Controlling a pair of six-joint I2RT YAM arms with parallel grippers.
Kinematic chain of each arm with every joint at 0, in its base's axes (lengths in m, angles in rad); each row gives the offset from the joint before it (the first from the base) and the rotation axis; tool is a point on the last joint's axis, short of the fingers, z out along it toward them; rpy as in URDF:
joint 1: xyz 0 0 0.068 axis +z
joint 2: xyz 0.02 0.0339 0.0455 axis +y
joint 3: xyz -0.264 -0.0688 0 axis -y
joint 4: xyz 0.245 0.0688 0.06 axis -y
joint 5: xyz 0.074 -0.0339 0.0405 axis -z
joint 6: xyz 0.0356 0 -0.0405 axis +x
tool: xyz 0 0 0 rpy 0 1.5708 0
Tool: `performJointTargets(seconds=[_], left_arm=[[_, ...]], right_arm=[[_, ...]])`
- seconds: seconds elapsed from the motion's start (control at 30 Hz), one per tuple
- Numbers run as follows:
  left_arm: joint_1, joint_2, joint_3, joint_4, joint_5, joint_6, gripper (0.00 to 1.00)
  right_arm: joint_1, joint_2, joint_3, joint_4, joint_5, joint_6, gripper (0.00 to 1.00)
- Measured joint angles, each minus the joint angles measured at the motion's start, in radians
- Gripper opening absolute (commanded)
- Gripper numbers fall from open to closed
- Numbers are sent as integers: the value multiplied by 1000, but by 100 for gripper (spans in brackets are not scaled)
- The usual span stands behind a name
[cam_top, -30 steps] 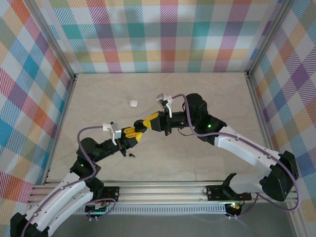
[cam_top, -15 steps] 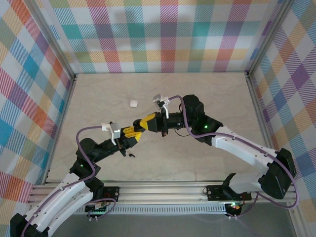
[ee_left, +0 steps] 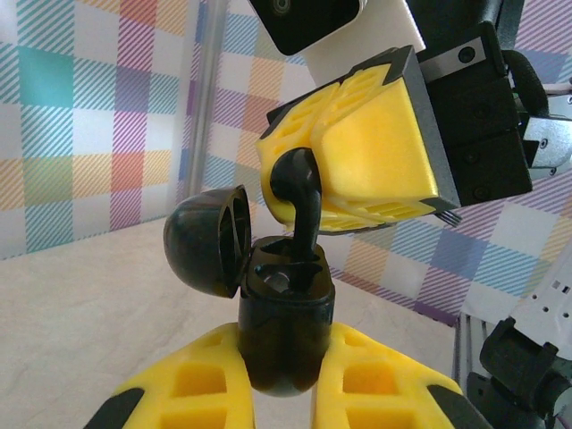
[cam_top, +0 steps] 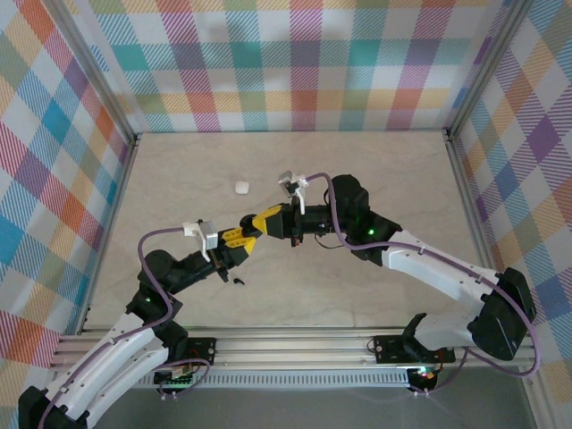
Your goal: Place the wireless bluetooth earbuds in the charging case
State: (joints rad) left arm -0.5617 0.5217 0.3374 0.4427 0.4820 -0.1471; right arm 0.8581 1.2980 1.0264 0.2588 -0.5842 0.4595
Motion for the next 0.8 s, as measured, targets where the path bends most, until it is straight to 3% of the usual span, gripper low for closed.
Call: performJointTargets(seconds=[0.8], left_arm=[[0,3,0,-4,-59,-47,0]], right_arm=[[19,-1,-21,10,113,23,10]])
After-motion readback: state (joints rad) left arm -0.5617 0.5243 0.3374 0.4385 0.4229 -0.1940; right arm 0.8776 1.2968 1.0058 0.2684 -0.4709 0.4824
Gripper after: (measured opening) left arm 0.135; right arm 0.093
